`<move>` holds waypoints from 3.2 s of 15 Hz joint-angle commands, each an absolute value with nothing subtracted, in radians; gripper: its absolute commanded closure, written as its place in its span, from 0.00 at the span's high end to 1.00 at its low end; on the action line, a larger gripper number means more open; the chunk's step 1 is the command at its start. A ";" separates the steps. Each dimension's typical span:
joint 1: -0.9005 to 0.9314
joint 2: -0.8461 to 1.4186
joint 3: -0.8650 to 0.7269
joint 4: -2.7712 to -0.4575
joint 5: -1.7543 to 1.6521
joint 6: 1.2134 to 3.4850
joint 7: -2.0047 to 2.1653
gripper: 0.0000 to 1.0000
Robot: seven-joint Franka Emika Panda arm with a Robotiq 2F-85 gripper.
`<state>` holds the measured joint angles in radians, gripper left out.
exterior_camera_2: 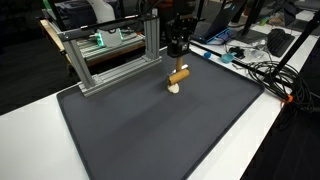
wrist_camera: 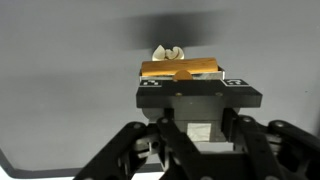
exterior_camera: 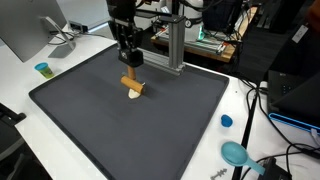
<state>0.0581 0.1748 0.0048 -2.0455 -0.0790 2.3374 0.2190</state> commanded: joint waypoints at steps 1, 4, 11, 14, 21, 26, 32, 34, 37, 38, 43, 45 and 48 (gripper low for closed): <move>0.059 0.166 0.009 -2.063 -0.078 2.356 0.219 0.46; 0.063 0.181 0.003 -2.058 -0.101 2.352 0.258 0.21; 0.062 0.251 -0.012 -2.013 -0.092 2.361 0.283 0.21; 0.060 0.297 -0.018 -1.963 -0.084 2.293 0.280 0.21; 0.058 0.397 -0.018 -1.835 -0.069 2.169 0.272 0.21; 0.055 0.465 -0.017 -1.737 -0.052 2.052 0.266 0.21; 0.054 0.522 -0.018 -1.650 -0.044 1.942 0.265 0.21; 0.052 0.539 -0.019 -1.643 -0.037 1.924 0.266 0.21; 0.043 0.482 -0.017 -1.677 -0.027 1.902 0.245 0.21; 0.040 0.448 -0.014 -1.708 -0.027 1.908 0.221 0.21; 0.042 0.255 -0.009 -1.899 -0.049 2.031 0.155 0.21; 0.036 0.222 -0.007 -1.933 -0.018 2.126 0.168 0.21; 0.042 0.257 -0.011 -1.890 -0.037 2.117 0.185 0.46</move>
